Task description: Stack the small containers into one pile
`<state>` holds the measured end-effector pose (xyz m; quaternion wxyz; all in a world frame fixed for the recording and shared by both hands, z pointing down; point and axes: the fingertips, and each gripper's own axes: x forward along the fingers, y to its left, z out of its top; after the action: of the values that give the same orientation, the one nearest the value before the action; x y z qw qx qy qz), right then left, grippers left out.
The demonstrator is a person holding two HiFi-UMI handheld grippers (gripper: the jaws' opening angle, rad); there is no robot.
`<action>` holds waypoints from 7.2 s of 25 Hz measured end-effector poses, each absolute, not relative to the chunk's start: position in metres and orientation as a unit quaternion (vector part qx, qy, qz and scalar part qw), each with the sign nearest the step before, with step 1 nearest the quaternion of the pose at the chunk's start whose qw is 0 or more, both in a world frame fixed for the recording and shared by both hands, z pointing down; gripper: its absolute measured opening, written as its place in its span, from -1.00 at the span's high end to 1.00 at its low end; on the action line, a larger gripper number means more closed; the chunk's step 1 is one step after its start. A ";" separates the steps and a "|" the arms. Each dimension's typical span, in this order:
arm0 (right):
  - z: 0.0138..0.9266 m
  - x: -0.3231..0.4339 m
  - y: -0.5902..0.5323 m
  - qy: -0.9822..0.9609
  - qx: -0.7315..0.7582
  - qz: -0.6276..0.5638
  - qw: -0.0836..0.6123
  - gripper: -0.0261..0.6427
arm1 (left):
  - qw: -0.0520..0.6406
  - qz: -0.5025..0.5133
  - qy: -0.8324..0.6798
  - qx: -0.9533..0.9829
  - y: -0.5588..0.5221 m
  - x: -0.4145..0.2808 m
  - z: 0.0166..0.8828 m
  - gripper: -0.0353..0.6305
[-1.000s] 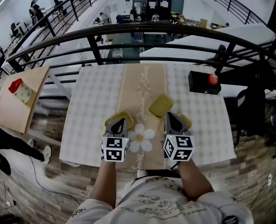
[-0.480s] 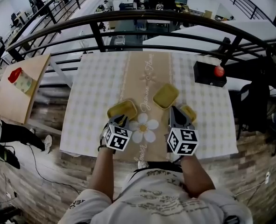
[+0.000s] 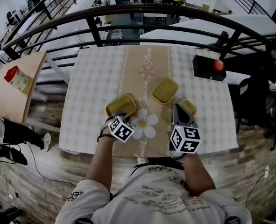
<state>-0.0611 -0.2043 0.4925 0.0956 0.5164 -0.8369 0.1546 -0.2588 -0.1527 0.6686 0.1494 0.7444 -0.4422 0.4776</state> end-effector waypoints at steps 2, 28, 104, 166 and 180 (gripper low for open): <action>0.494 -0.056 -0.203 -0.834 0.521 0.154 0.098 0.92 | 0.150 0.494 -0.425 0.744 -0.152 -0.256 0.679 0.69; 0.505 -0.023 -0.207 -0.812 0.550 0.158 0.114 0.92 | 0.079 0.606 -0.333 0.718 -0.158 -0.261 0.718 0.83; 0.491 0.079 -0.220 -0.785 0.594 0.164 0.063 0.92 | 0.055 0.077 -0.510 0.855 -0.213 -0.053 0.471 0.87; 0.540 0.113 -0.277 -0.791 0.564 0.214 0.106 0.92 | 0.016 0.537 -0.352 0.766 -0.322 -0.055 0.640 0.86; 0.528 0.049 -0.253 -0.822 0.520 0.205 0.104 0.92 | -0.018 0.580 -0.242 0.778 -0.228 -0.112 0.618 0.86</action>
<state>0.0486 -0.2529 0.5284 0.1044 0.5204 -0.8223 0.2054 -0.1122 -0.2278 0.6183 -0.0178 0.7779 -0.2423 0.5795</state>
